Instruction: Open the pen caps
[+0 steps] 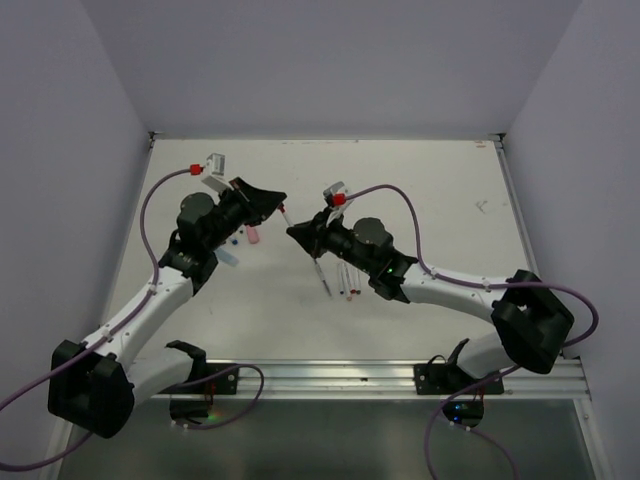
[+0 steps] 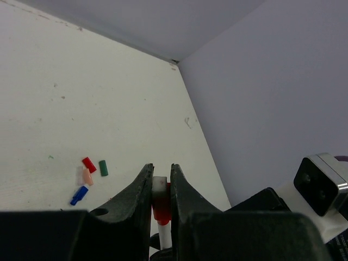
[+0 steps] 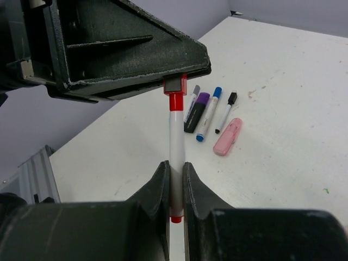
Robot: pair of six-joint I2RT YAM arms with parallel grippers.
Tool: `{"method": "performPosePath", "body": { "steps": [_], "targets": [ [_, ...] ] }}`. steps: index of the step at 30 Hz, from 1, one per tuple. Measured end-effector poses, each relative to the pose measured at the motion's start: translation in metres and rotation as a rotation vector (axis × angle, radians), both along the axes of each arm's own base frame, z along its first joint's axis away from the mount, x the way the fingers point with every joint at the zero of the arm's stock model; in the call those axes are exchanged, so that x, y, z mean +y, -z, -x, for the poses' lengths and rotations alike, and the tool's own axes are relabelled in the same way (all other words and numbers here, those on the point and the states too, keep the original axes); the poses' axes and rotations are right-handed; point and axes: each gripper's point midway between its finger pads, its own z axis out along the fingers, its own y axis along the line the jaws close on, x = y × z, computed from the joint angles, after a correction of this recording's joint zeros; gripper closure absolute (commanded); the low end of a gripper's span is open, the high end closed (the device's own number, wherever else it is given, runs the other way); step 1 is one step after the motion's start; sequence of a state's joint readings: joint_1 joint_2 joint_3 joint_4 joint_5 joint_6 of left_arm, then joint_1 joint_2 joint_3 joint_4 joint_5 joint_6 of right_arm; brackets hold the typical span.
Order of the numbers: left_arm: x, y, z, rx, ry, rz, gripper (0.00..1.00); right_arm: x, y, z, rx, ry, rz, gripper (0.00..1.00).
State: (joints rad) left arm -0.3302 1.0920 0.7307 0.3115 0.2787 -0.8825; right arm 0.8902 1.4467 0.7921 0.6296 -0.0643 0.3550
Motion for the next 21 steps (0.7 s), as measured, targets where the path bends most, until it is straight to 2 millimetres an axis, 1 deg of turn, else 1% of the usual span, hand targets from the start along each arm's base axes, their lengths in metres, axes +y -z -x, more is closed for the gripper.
{"method": "performPosePath", "body": {
  "steps": [2, 4, 9, 10, 11, 12, 14, 16, 17, 18, 19, 21],
  "targets": [
    [0.005, -0.001, -0.001, 0.010, -0.056, 0.001, 1.00, 0.003, -0.002, 0.000, -0.001, 0.012, 0.005, 1.00],
    [0.008, 0.003, -0.004, 0.027, -0.113, -0.008, 1.00, 0.006, 0.000, -0.001, 0.003, 0.030, 0.020, 1.00],
    [0.008, 0.022, -0.008, 0.070, -0.242, -0.063, 1.00, 0.005, 0.017, -0.002, 0.033, 0.079, 0.075, 1.00],
    [0.012, 0.023, -0.012, 0.066, -0.293, -0.072, 1.00, 0.004, 0.023, -0.001, 0.047, 0.082, 0.095, 1.00],
    [0.025, 0.016, -0.021, 0.046, -0.378, -0.066, 1.00, 0.001, 0.039, 0.005, 0.079, 0.077, 0.144, 1.00],
    [0.041, 0.005, -0.031, 0.022, -0.471, -0.052, 1.00, -0.002, 0.060, 0.014, 0.115, 0.067, 0.203, 1.00],
    [0.070, -0.025, -0.043, -0.037, -0.622, -0.005, 1.00, -0.012, 0.102, 0.032, 0.190, 0.050, 0.330, 1.00],
    [0.083, -0.049, -0.047, -0.081, -0.700, 0.036, 1.00, -0.023, 0.130, 0.043, 0.241, 0.045, 0.420, 1.00],
    [0.087, -0.060, -0.049, -0.099, -0.728, 0.055, 1.00, -0.028, 0.140, 0.046, 0.261, 0.046, 0.455, 1.00],
    [0.090, -0.068, -0.050, -0.114, -0.746, 0.071, 1.00, -0.032, 0.146, 0.048, 0.274, 0.050, 0.479, 1.00],
    [0.091, -0.073, -0.052, -0.124, -0.758, 0.075, 1.00, -0.035, 0.149, 0.048, 0.282, 0.054, 0.490, 1.00],
    [0.091, -0.076, -0.056, -0.129, -0.767, 0.064, 1.00, -0.036, 0.150, 0.048, 0.289, 0.057, 0.492, 1.00]
  ]
}}
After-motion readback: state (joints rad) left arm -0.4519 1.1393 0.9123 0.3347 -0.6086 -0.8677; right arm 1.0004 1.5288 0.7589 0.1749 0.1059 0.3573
